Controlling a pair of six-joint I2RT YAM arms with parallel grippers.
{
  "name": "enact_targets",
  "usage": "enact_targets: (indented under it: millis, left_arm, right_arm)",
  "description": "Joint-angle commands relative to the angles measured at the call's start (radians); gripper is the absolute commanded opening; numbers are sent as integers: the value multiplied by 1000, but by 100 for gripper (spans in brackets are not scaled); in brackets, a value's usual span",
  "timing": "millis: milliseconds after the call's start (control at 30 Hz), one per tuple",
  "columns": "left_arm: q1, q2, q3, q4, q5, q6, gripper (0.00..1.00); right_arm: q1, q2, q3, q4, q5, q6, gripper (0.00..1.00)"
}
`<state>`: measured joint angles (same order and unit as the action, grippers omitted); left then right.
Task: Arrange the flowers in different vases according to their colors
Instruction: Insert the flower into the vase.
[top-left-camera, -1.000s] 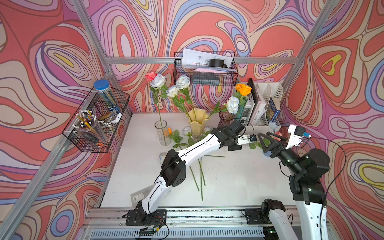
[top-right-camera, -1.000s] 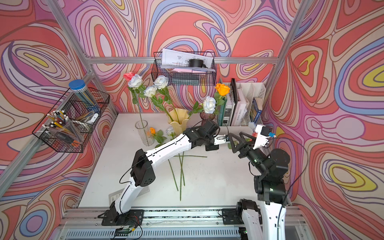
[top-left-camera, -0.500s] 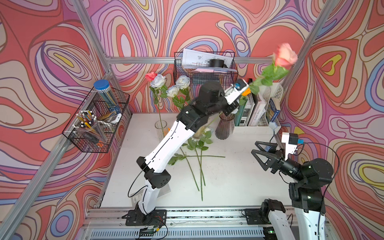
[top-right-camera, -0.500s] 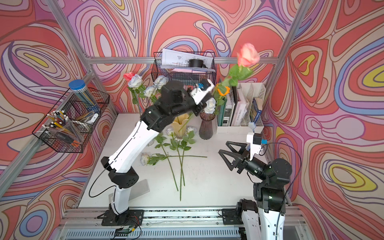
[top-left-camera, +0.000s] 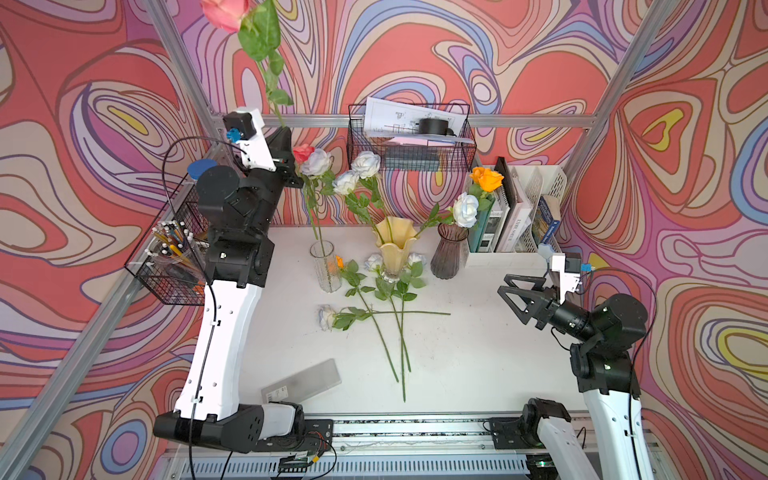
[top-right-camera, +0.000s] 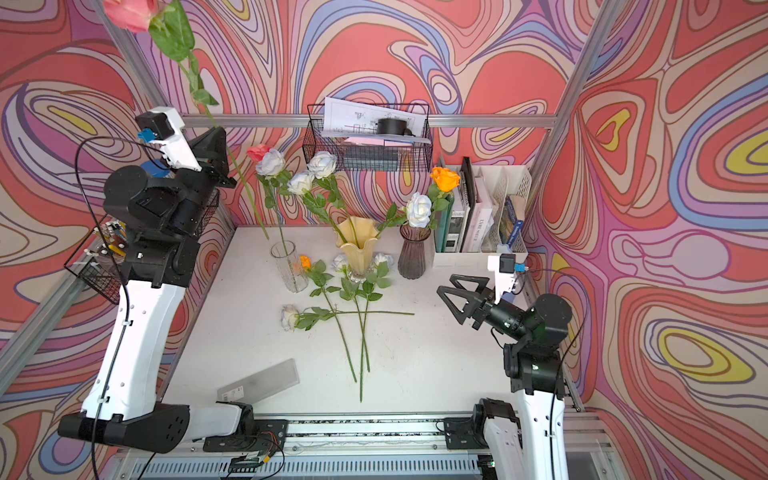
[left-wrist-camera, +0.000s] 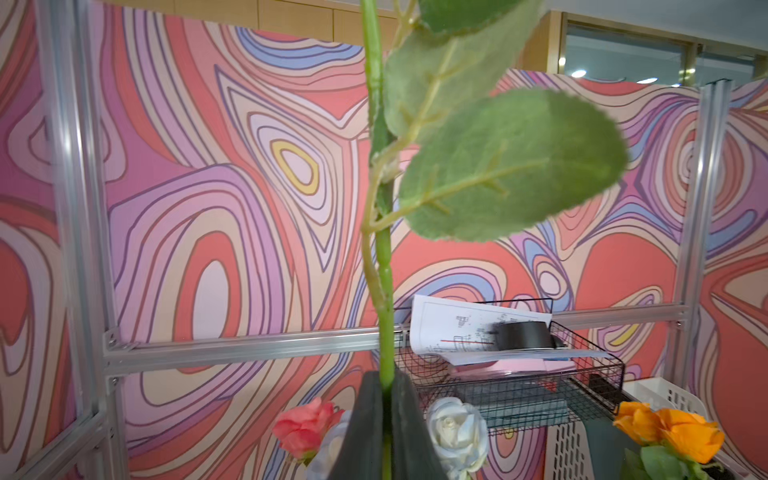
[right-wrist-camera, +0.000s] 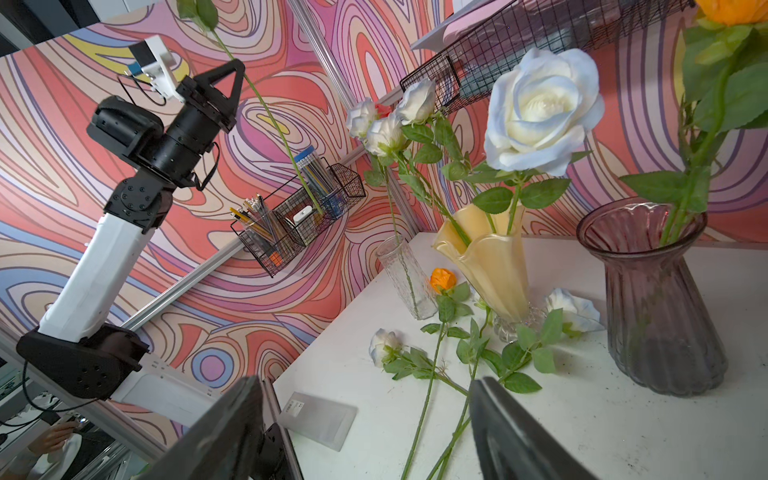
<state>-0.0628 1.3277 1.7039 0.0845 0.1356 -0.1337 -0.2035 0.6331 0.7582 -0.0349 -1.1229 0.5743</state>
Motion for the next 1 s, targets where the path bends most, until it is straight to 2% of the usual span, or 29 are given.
enact_targets:
  millis: [0,233,633,967]
  left_arm:
    - [63,1,-113,207,30,-119,0]
    - [86,29,-249,372,13,-67,0]
    - [98,143,-321,540,37,-43,0]
    - [96,205,-452,682,83,-33,0]
  right_arm:
    - [-4,3,4,35,12,6,80]
    - [-3,37,-2,57,30,11,80]
    - [1,103,-29,120,50,24,80]
    - [24,175,-33,151,70,6,80]
